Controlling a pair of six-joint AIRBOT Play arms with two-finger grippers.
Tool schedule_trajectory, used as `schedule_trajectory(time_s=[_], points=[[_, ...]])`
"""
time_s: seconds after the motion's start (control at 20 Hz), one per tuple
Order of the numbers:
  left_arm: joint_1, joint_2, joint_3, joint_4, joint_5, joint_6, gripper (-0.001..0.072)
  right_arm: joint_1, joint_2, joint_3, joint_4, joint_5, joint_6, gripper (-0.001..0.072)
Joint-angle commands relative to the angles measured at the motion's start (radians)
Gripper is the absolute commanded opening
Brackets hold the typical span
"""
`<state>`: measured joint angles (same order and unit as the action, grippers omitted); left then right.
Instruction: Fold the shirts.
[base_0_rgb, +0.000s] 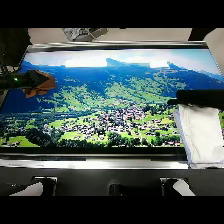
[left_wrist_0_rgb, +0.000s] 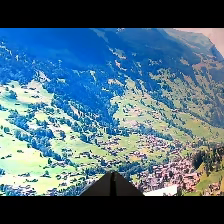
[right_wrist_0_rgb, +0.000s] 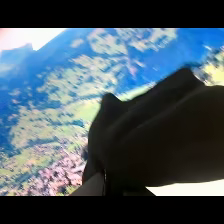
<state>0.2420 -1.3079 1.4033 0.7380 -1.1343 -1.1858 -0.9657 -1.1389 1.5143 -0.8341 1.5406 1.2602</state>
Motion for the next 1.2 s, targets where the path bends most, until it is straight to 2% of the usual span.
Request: schedule_trajectory(time_s=[0.0,0.1,0.2,0.3,0.55,0.6,0.65,0.7,0.85,1.0,1.05,1.1,1.15], points=[[-0.001,0.000,0.000,0.000,-0.001,0.002,0.0032,-0.098,0.016,0.000,-0.177,0.167,0.001,0.0045],[-0.001,0.000,0.000,0.000,-0.003,0.006,0.0032,-0.097,0.016,-0.006,-0.386,0.246,-0.013,0.0046],[-0.001,0.000,0.000,0.000,-0.003,0.009,0.0032,-0.097,0.035,-0.075,-0.523,0.282,-0.024,0.0047],[-0.001,0.000,0.000,0.000,-0.003,0.009,0.0032,-0.097,0.083,-0.224,-0.587,0.254,-0.025,0.0047],[-0.001,0.000,0.000,0.000,-0.003,0.008,0.0032,-0.097,0.200,-0.638,-0.618,0.075,0.032,0.0049],[-0.001,0.000,0.000,0.000,-0.003,0.008,0.0032,-0.097,0.200,-0.664,-0.613,0.053,0.047,0.0125],[-0.001,0.000,0.000,0.000,-0.003,0.008,0.0032,-0.097,0.199,-0.671,-0.610,0.039,0.044,0.0411],[0.000,0.000,0.000,-0.001,-0.003,0.008,0.0032,-0.097,0.201,-0.662,-0.612,0.028,0.017,0.0621],[0.000,0.002,0.026,-0.017,-0.004,-0.016,0.0032,-0.097,0.204,-0.520,-0.645,-0.039,-0.072,0.0634],[-0.001,0.002,0.155,-0.008,0.000,-0.028,0.0031,-0.093,0.204,-0.224,-0.639,-0.241,-0.193,0.0629],[-0.008,0.001,0.224,0.050,0.010,-0.054,0.0030,-0.072,0.203,-0.134,-0.623,-0.324,-0.204,0.0626],[-0.028,0.000,0.290,0.186,0.033,-0.115,0.0029,-0.027,0.201,-0.055,-0.597,-0.408,-0.223,0.0621],[-0.069,-0.001,0.350,0.407,0.056,-0.209,0.0028,0.040,0.199,-0.005,-0.570,-0.468,-0.232,0.0621]])
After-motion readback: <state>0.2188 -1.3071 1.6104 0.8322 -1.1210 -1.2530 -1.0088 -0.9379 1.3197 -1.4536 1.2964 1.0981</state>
